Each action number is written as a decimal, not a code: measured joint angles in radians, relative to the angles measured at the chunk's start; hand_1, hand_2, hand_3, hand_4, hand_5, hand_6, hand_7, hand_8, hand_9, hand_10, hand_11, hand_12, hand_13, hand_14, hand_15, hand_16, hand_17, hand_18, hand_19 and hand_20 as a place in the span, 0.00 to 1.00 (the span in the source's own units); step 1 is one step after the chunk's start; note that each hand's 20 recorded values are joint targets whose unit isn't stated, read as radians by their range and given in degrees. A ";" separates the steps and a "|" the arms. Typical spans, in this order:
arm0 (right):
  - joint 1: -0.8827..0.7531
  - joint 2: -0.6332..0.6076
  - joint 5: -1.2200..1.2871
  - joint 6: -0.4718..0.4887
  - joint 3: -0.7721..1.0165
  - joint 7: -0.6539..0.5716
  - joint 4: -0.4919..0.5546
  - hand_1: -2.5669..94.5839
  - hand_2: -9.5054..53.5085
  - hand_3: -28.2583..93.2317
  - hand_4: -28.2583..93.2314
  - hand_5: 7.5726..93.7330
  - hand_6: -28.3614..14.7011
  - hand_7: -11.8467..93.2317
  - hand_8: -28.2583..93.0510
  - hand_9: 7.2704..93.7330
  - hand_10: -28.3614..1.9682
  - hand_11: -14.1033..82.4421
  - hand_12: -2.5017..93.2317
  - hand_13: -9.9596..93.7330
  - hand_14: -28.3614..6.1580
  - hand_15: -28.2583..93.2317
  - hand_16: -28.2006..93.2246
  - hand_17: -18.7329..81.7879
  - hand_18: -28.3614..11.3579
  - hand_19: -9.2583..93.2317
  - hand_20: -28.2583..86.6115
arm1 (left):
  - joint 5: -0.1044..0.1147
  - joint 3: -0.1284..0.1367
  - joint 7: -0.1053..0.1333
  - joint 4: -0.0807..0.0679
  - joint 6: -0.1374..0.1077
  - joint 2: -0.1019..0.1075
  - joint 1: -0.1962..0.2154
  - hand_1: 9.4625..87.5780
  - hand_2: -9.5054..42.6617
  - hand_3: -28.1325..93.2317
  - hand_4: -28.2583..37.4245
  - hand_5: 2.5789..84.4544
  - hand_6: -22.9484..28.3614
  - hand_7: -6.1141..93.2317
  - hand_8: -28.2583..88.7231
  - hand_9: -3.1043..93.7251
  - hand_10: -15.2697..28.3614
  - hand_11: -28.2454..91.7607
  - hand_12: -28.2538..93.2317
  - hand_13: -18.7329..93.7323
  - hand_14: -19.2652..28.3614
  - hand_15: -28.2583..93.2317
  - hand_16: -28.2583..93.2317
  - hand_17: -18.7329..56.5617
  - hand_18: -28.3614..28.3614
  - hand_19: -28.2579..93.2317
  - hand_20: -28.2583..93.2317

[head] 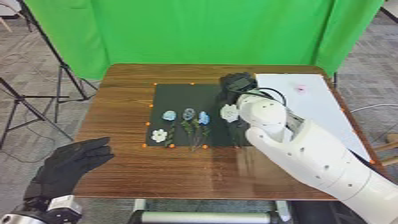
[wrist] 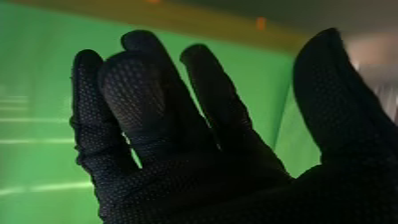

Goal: Arrange flowers

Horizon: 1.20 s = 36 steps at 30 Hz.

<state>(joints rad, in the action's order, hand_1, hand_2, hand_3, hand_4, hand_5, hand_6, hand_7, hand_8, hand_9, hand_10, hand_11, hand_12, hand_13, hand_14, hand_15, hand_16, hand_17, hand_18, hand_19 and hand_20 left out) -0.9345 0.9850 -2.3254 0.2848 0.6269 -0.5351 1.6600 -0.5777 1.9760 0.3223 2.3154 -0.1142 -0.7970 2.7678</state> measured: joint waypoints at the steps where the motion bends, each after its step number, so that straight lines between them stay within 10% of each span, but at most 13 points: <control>1: 0.004 -0.015 0.028 -0.029 0.003 0.003 0.002 0.25 0.22 0.92 0.03 0.49 0.47 0.23 0.16 0.55 0.22 0.40 0.21 0.67 0.42 0.90 0.38 0.40 0.10 0.87 0.31 | 0.001 0.000 0.009 0.000 -0.004 0.004 0.005 0.23 0.30 0.88 0.17 0.59 0.75 0.20 0.17 0.46 0.88 0.55 0.32 0.43 1.00 0.74 0.13 0.12 0.90 0.72 0.37; 24: -0.028 -0.162 0.096 0.167 0.480 0.302 -0.273 0.20 0.21 1.00 0.02 0.34 0.54 0.26 0.14 0.31 0.33 0.24 0.22 0.54 0.41 0.90 0.35 0.29 0.16 0.71 0.42 | 0.007 -0.063 0.023 -0.002 -0.010 0.009 -0.050 0.23 0.29 0.89 0.17 0.59 0.75 0.21 0.17 0.46 0.88 0.55 0.32 0.42 1.00 0.74 0.13 0.12 0.90 0.72 0.37; 36: 0.045 -0.062 0.107 0.286 0.500 0.229 -0.471 0.14 0.33 1.00 0.05 0.27 0.52 0.20 0.15 0.24 0.38 0.18 0.17 0.58 0.31 0.93 0.36 0.30 0.16 0.73 0.45 | 0.010 -0.078 0.036 -0.010 0.000 0.005 -0.075 0.23 0.30 0.89 0.17 0.59 0.75 0.21 0.17 0.46 0.88 0.56 0.32 0.43 1.00 0.74 0.13 0.12 0.90 0.72 0.37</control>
<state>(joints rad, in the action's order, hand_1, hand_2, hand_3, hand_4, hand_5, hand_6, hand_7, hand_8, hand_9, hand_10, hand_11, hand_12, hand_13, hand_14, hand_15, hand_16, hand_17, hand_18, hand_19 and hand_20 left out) -0.8897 0.9233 -2.2179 0.5707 1.1270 -0.3060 1.1889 -0.5682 1.8984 0.3585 2.3056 -0.1137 -0.7922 2.6927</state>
